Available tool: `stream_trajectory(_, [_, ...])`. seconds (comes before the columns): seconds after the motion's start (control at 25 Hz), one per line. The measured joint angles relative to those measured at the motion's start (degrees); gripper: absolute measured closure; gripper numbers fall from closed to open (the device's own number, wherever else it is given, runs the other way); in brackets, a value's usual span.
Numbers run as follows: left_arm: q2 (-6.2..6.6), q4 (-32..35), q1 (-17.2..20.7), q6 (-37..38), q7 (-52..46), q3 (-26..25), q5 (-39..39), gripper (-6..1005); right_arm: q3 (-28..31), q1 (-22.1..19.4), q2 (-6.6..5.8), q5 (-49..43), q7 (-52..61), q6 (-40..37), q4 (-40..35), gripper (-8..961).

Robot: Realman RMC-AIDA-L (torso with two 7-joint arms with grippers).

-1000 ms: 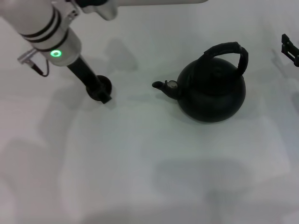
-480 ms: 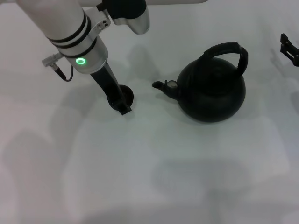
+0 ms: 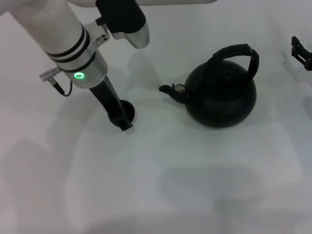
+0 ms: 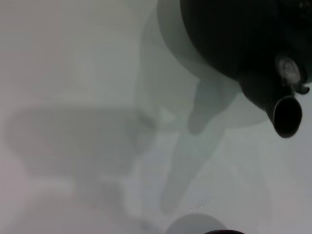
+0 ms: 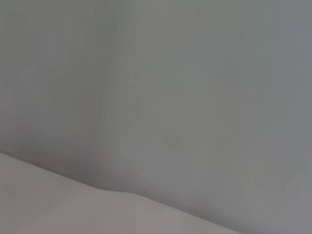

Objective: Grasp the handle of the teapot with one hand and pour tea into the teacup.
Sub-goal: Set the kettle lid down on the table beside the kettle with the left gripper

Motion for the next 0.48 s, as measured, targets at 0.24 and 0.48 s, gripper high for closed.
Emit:
stream_trajectory(0.24, [-0.08, -0.03, 1.01, -1.83, 0.28, 1.25, -0.04, 295, -0.03, 0.04, 0.07, 0.00, 0.00, -0.01, 0.00, 111])
stream_trajectory(0.48, [-0.06, -0.19, 1.10, -4.11, 0.03, 4.98, -0.18, 294, -0.03, 0.05, 0.09, -0.07, 0.07, -0.04, 0.00, 111])
